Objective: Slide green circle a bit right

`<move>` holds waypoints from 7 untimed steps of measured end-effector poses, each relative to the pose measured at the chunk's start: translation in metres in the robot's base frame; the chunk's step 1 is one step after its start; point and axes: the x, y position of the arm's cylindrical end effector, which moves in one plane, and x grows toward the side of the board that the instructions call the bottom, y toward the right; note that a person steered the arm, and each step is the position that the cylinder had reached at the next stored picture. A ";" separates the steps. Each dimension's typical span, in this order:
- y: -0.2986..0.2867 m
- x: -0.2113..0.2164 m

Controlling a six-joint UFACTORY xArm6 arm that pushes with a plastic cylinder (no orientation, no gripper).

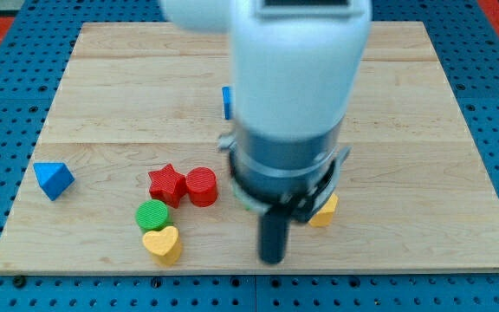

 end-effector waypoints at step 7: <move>-0.246 -0.038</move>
